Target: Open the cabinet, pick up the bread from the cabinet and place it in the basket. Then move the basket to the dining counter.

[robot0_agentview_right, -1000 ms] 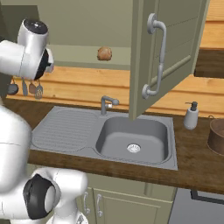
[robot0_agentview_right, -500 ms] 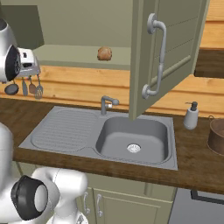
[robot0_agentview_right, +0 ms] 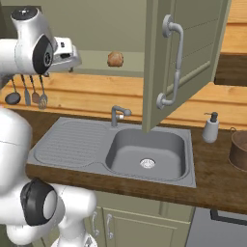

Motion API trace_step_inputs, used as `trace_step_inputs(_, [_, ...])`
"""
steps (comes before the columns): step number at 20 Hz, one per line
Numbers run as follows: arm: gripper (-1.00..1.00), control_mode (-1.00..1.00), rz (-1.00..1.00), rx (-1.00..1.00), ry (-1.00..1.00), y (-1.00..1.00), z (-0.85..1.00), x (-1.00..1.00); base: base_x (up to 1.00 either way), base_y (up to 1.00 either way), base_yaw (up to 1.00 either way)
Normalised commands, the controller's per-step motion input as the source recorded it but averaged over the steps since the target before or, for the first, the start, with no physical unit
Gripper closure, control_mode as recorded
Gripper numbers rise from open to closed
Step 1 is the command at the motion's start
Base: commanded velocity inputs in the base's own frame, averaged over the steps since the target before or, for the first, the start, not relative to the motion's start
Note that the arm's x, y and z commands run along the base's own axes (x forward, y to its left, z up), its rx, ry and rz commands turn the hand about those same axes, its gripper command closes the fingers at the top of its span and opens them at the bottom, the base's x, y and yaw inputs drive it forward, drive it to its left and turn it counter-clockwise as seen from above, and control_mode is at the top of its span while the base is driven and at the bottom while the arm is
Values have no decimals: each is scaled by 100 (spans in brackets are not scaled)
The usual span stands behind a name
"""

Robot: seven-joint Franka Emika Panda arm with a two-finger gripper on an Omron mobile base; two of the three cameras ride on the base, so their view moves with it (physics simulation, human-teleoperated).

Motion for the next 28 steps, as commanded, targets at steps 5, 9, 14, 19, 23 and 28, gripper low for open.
trace_step_inputs(5, [-100,-100,-22,0,-19,-74,1,70,0,0,0])
trace_step_inputs(9, [-100,-100,-19,7,-18,-61,12,84,0,0,0])
trace_step_inputs(14, [-100,-100,-9,14,-4,-41,41,84,0,0,0])
trace_step_inputs(19, [-100,-100,-1,13,3,-53,9,68,0,0,0])
trace_step_inputs(23, [-100,-100,0,1,4,-26,-19,73,0,0,0])
trace_step_inputs(28, [-100,-100,1,0,0,-1,-4,9,0,0,0])
